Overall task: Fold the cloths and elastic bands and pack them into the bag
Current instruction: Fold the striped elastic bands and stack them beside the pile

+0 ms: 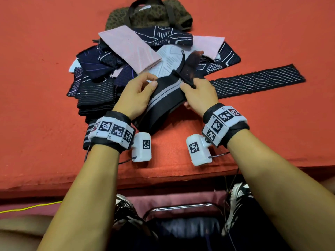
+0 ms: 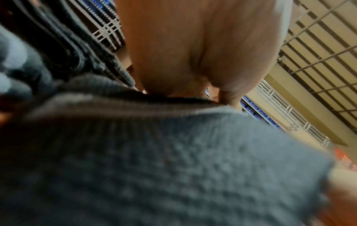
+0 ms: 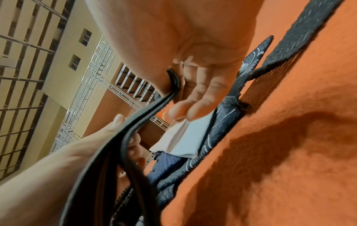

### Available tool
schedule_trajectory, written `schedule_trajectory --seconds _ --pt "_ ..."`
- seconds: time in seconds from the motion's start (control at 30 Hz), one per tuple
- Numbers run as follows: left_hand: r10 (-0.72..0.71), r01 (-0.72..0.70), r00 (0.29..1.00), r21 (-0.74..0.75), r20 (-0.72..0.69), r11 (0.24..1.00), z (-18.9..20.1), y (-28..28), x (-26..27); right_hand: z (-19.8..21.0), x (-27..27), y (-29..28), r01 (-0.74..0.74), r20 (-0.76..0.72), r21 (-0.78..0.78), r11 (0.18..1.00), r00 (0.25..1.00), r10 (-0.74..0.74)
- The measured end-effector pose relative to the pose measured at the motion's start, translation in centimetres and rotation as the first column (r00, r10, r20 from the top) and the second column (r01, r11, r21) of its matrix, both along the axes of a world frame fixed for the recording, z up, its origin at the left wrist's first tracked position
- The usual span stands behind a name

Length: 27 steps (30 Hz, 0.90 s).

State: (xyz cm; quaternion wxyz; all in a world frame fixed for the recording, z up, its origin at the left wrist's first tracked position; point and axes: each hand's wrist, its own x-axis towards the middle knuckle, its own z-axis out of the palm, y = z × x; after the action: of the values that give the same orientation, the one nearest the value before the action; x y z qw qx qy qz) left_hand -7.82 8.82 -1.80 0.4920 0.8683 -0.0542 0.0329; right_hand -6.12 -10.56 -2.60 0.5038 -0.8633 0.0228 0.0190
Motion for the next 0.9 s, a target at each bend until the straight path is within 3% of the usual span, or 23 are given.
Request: schedule_trajectory --seconds 0.1,0.23,0.43,0.63,0.9 --pt "-0.012 0.043 0.983 0.168 -0.184 0.985 -1.1 -0.3 0.1 -0.8 0.2 -1.1 0.009 -0.079 -0.100 0.995 0.997 -0.017" --pt "-0.061 0.201 0.935 0.381 -0.349 0.902 -2.0 -1.3 -0.3 -1.8 0.0 -2.0 -0.028 -0.174 -0.197 0.980 0.985 -0.006" --pt "-0.071 0.226 0.947 0.496 -0.312 0.838 -2.1 -2.1 -1.0 -1.9 0.0 -2.4 -0.089 -0.257 -0.321 0.943 0.966 0.004" --pt "-0.085 0.234 0.959 0.585 -0.271 0.777 -2.6 -3.0 -1.2 -1.9 0.1 -2.1 -0.049 -0.210 -0.337 0.940 0.977 -0.025" --pt "-0.085 0.242 0.955 0.585 -0.283 0.774 -2.5 -3.0 -1.5 -1.3 0.3 -3.0 -0.068 -0.233 -0.379 0.923 0.972 -0.024"
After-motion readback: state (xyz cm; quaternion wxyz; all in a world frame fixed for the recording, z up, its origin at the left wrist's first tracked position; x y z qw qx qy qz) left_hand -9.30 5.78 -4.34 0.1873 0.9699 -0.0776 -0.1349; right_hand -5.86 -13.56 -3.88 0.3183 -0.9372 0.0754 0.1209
